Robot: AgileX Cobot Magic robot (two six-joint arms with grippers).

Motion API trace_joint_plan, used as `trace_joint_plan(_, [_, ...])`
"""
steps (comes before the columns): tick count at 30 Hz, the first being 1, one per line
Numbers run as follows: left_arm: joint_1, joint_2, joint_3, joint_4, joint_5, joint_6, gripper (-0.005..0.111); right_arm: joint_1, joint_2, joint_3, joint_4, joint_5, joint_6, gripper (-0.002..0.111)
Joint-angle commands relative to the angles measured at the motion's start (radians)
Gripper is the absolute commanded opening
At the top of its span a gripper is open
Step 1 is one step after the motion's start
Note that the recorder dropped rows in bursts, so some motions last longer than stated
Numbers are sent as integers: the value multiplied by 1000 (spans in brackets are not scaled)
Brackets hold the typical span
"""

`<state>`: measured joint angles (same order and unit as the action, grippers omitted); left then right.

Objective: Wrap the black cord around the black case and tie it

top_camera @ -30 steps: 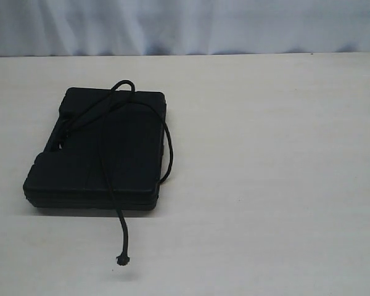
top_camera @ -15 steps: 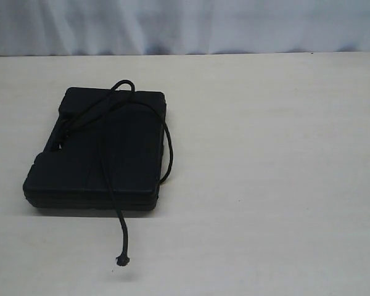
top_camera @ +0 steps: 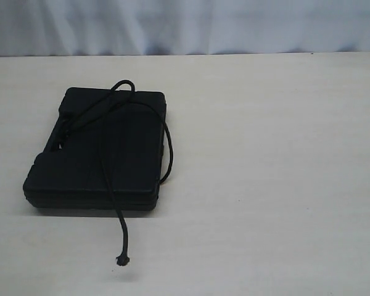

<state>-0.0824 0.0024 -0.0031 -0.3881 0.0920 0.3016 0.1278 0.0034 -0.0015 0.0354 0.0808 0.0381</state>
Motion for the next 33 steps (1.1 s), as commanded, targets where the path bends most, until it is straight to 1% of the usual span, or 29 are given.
trace_joint_plan(1, [-4,-2,3,12,4,-12,0,-2,-3,2,-6,8,-11,4])
trace_joint_plan(21, [-4,-2,3,14,6,-12,0,-2,-3,2,-6,6,-11,4])
trace_joint_plan(24, [-4,-2,3,82,62,-12,0,-5,-3,2,-4,57,-11,4])
trace_joint_plan(26, [-4,-2,3,186,67,-12,0,-5,-3,2,-4,88,-11,4])
trace_joint_plan(28, [-4,-2,3,323,110,-12,0,-5,-3,2,-4,89,-11,4])
trace_joint_plan(29, [-4,-2,3,361,128,-12,0,-5,-3,2,-4,89,-11,4])
trace_joint_plan(30, [-4,-2,3,388,158,-12,0,-5,-3,2,-4,99,-11,4])
trace_joint_plan(32, [-4,-2,3,396,209,-12,0,-5,-3,2,-7,139,-11,4])
trace_joint_plan(33, [-4,-2,3,396,209,-18,0,-5,-3,2,-35,181,-11,4])
